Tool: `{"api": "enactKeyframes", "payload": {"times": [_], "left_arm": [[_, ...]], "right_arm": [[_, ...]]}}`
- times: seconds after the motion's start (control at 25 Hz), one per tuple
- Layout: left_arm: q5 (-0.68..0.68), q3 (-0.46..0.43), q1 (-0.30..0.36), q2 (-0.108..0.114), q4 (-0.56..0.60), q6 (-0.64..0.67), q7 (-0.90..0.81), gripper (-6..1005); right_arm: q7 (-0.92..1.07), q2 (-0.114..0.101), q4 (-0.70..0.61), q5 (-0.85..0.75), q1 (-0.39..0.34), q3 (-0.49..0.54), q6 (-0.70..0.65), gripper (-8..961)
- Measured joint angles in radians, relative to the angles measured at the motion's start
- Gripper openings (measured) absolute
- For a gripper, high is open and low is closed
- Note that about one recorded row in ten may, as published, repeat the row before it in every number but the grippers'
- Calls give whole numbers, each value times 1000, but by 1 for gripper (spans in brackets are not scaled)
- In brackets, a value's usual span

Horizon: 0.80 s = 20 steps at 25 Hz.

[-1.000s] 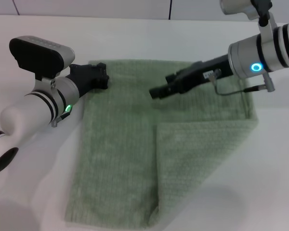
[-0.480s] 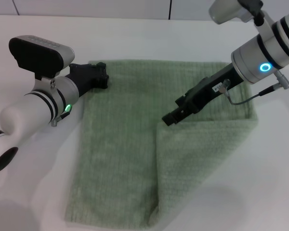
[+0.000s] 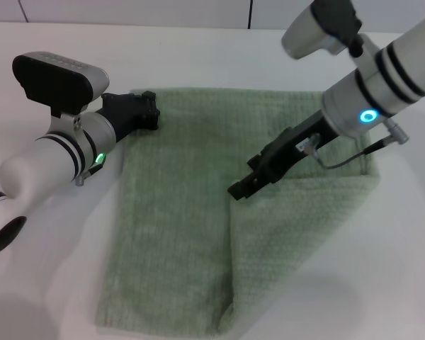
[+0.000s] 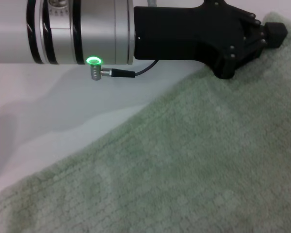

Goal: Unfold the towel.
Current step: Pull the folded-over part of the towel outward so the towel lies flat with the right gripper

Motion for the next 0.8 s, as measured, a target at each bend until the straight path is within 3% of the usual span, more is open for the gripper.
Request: {"api": "enactKeyframes", "payload": {"times": [0.28, 0.8], "left_arm": [[0, -1, 0, 1, 0, 0, 0, 62], [0, -1, -1, 2, 0, -1, 1, 68]], "right_arm": [[-3, 54, 6, -69, 7, 0, 65, 675], [0, 58, 22, -75, 18, -14, 83, 665]]}}
